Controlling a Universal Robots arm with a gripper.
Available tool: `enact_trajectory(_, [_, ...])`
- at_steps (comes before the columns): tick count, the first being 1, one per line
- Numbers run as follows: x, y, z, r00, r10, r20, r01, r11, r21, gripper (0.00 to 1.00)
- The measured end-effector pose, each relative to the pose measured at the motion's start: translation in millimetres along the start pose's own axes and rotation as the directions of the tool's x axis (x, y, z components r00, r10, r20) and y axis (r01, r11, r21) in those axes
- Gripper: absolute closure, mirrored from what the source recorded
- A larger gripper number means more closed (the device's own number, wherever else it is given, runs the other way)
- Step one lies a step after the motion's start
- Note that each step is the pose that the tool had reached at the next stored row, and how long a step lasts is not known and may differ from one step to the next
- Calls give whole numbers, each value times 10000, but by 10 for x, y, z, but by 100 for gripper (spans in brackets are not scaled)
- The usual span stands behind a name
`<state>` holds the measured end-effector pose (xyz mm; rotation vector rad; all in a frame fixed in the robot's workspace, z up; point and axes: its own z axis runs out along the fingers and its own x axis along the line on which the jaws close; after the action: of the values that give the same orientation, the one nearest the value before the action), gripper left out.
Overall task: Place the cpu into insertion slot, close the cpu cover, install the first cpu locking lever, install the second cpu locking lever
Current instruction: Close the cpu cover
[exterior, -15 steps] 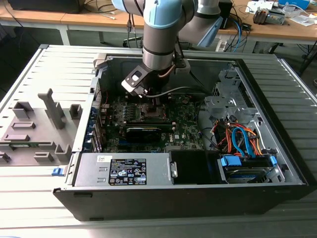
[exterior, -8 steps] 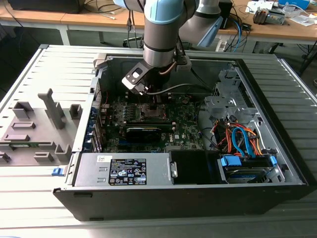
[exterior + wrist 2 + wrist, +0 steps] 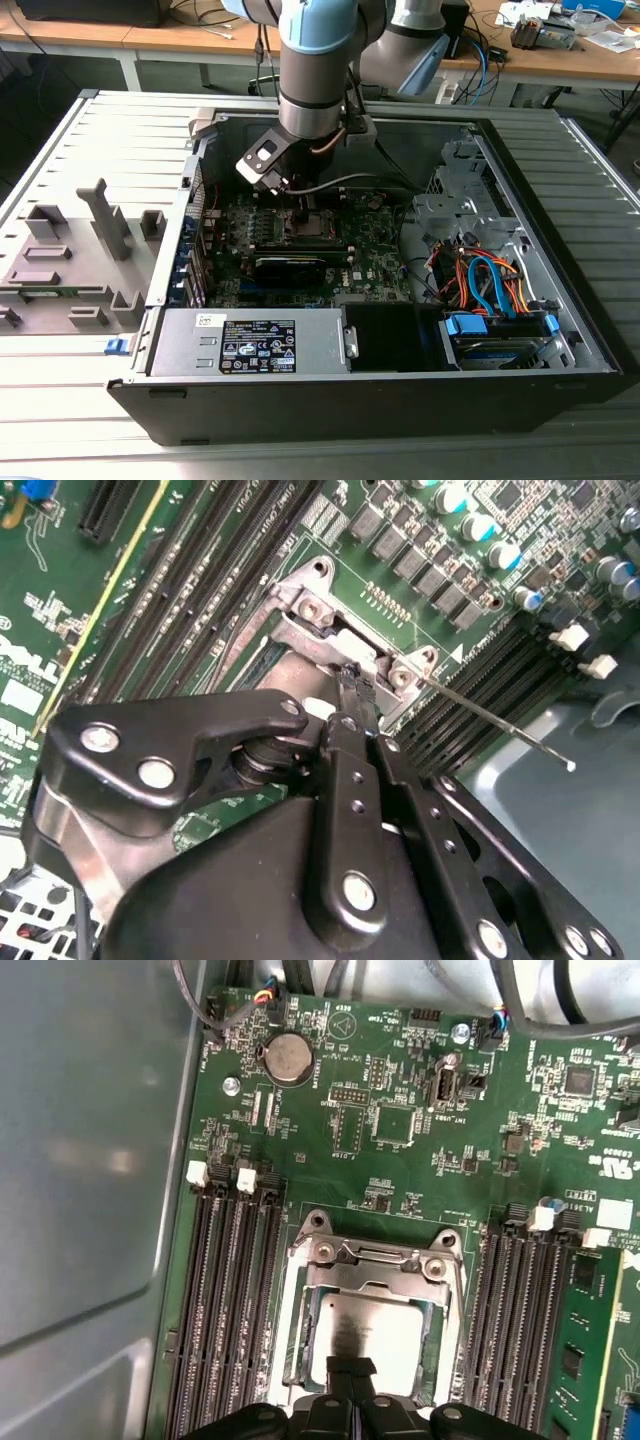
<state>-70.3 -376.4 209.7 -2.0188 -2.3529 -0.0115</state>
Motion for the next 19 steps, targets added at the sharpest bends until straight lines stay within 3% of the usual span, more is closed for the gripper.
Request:
enact_trajectory(12, [-1, -1, 38, 10000, 1, 15, -1, 10000, 2, 89])
enact_trajectory(17, [2, 3, -96, 10000, -1, 16, 1, 10000, 3, 89])
enact_trajectory(19, [-3, 44, -116, 10000, 1, 12, -1, 10000, 28, 89])
